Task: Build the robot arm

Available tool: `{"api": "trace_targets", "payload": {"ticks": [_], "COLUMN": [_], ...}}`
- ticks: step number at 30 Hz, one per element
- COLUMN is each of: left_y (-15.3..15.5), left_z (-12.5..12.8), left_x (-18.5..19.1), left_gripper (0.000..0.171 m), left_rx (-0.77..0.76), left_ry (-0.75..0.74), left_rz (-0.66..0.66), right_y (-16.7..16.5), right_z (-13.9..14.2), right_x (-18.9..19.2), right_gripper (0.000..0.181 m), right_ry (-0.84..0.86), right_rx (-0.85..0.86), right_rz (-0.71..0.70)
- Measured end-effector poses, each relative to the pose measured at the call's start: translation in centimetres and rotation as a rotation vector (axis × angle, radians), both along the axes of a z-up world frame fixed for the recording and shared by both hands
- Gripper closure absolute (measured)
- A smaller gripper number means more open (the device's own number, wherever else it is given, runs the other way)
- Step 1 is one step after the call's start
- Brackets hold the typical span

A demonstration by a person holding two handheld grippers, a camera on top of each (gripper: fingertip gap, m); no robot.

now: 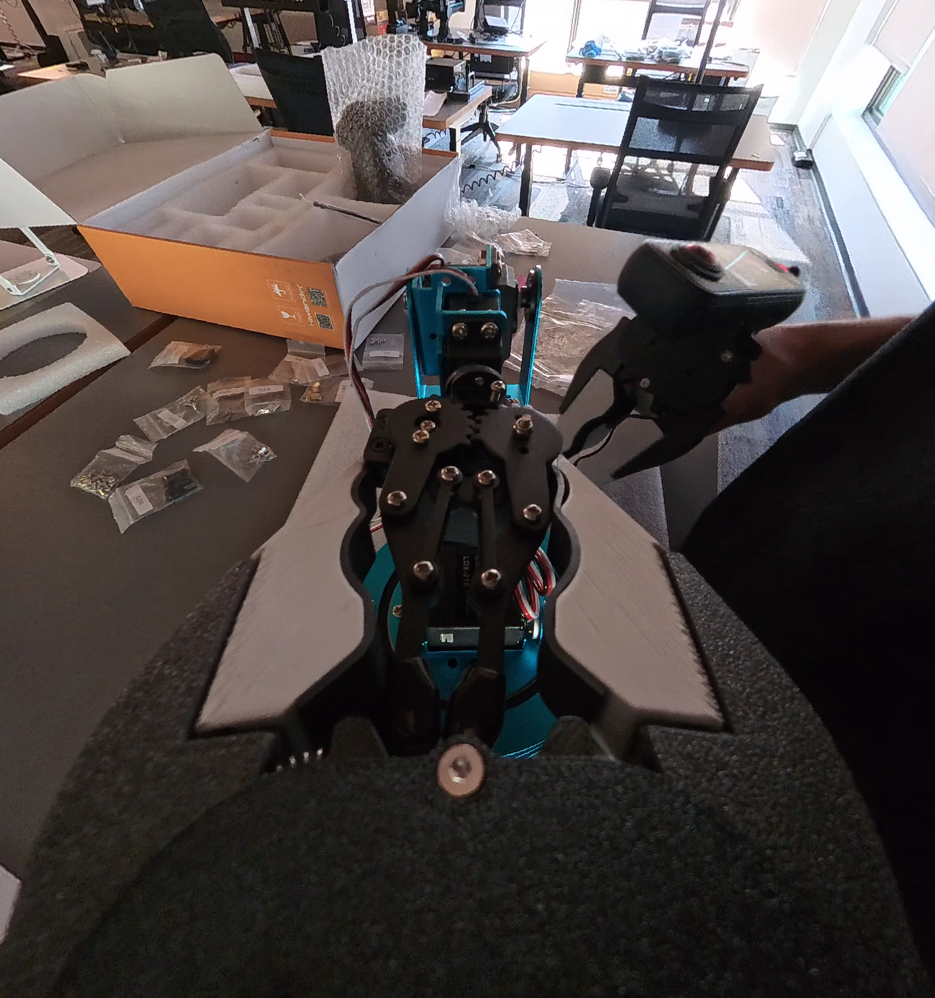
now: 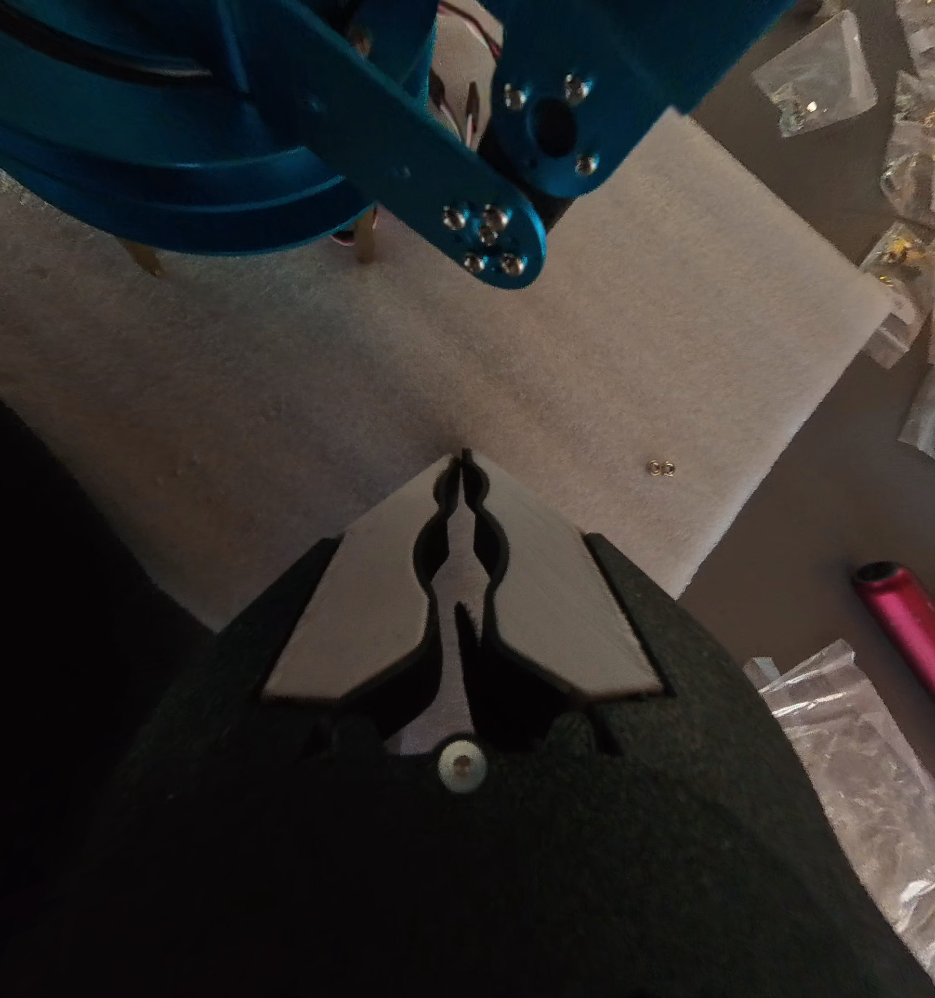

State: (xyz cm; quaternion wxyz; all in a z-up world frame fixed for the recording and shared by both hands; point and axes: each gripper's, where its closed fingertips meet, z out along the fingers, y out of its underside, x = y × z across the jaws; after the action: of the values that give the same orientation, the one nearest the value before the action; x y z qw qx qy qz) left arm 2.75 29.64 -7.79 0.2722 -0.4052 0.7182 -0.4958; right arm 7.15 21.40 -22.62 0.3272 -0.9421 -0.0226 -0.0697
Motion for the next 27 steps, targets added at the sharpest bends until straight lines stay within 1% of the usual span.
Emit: {"api": "trace_targets", "payload": {"ticks": [3, 6, 8, 11, 12, 13, 14, 15, 17, 18, 19, 20, 21, 23, 25, 27], "left_y": [0.0, 0.0, 0.0, 0.0, 0.0, 0.0, 0.0, 0.0, 0.0, 0.0, 0.0, 0.0, 0.0, 0.0, 0.0, 0.0], "left_z": [0.0, 0.0, 0.0, 0.0, 0.0, 0.0, 0.0, 0.0, 0.0, 0.0, 0.0, 0.0, 0.0, 0.0, 0.0, 0.0], "left_x": [0.0, 0.0, 0.0, 0.1, 0.1, 0.1, 0.1, 0.1, 0.0, 0.0, 0.0, 0.0, 0.0, -0.1, -0.1, -0.1], "left_gripper": [0.109, 0.109, 0.109, 0.109, 0.109, 0.109, 0.109, 0.109, 0.109, 0.109, 0.109, 0.109, 0.109, 0.109, 0.109, 0.109], "left_rx": [-0.004, -0.004, -0.003, -0.003, -0.005, -0.006, -0.007, -0.01, -0.015, -0.016, -0.016, -0.016, -0.016, -0.017, -0.017, -0.012], "left_ry": [-0.002, -0.005, -0.008, -0.012, -0.012, -0.013, -0.014, -0.014, -0.016, -0.017, -0.018, -0.019, -0.019, -0.019, -0.017, -0.016], "left_rz": [0.0, 0.0, 0.002, 0.005, 0.006, 0.007, 0.008, 0.008, 0.011, 0.011, 0.011, 0.01, 0.009, 0.008, 0.007, 0.007], "right_y": [-0.4, -0.7, -0.7, 0.1, 0.3, 0.3, 0.1, -0.2, -1.4, -1.9, -2.0, -1.8, -1.4, -0.8, -0.8, -0.6], "right_z": [0.6, 2.6, 4.8, 9.7, 11.0, 11.2, 10.5, 9.2, 5.0, 3.3, 2.3, 1.9, 1.8, 1.4, 0.6, 0.4], "right_x": [0.0, 0.0, -0.3, -0.6, -0.5, 0.1, 0.5, 0.7, 1.1, 1.5, 1.4, 1.0, 0.7, -0.2, -0.1, 0.0], "right_gripper": [0.181, 0.181, 0.181, 0.181, 0.181, 0.181, 0.181, 0.181, 0.181, 0.179, 0.173, 0.169, 0.169, 0.167, 0.167, 0.169], "right_ry": [0.055, 0.235, 0.408, 0.735, 0.797, 0.781, 0.714, 0.608, 0.373, 0.281, 0.238, 0.233, 0.242, 0.287, 0.284, 0.289], "right_rx": [0.06, 0.201, 0.333, 0.56, 0.611, 0.616, 0.568, 0.492, 0.272, 0.187, 0.149, 0.142, 0.153, 0.161, 0.136, 0.143], "right_rz": [-0.052, -0.131, -0.17, -0.202, -0.216, -0.243, -0.256, -0.248, -0.217, -0.215, -0.191, -0.159, -0.136, -0.07, -0.05, -0.035]}}
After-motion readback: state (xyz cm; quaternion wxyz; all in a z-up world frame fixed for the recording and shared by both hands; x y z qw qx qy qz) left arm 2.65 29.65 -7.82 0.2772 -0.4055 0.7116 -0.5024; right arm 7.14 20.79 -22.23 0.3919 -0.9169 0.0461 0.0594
